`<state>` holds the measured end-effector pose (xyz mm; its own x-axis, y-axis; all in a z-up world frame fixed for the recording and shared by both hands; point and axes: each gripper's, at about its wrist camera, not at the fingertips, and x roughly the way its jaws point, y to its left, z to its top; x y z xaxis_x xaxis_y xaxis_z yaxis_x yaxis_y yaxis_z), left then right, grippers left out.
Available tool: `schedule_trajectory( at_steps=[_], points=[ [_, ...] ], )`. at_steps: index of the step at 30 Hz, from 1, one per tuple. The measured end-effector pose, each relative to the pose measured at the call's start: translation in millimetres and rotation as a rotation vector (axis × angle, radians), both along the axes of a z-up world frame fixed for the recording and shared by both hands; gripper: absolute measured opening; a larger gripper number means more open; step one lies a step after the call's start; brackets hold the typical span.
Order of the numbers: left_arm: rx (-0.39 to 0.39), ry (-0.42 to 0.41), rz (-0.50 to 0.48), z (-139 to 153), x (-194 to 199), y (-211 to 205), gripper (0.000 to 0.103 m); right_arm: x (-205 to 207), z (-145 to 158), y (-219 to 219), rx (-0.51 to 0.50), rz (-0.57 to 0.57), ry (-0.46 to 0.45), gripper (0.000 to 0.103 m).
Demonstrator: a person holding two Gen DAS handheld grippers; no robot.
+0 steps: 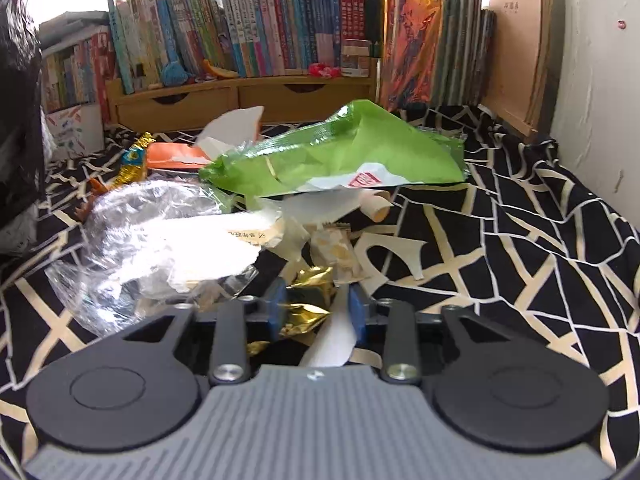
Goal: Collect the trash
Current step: 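Grasp the gold candy wrapper with the right gripper and lift it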
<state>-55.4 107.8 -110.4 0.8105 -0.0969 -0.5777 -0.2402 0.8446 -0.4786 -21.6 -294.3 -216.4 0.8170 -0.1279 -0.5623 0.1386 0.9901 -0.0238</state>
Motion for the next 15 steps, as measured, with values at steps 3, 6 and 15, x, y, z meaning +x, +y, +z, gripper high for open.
schedule_trajectory(
  at_steps=[3,6,15],
  points=[
    [0.011,0.004,0.011,-2.6,-0.9,-0.7,0.041,-8.0,6.7,-2.3,0.020,-0.006,-0.026,0.013],
    [0.002,0.005,0.016,-5.7,-2.5,0.3,0.039,-18.1,16.1,-4.0,0.029,-0.005,-0.056,0.005],
    [0.000,0.025,0.019,-13.8,-6.2,-0.2,0.031,-26.4,15.1,-6.4,0.056,0.018,-0.023,0.034]
  ],
)
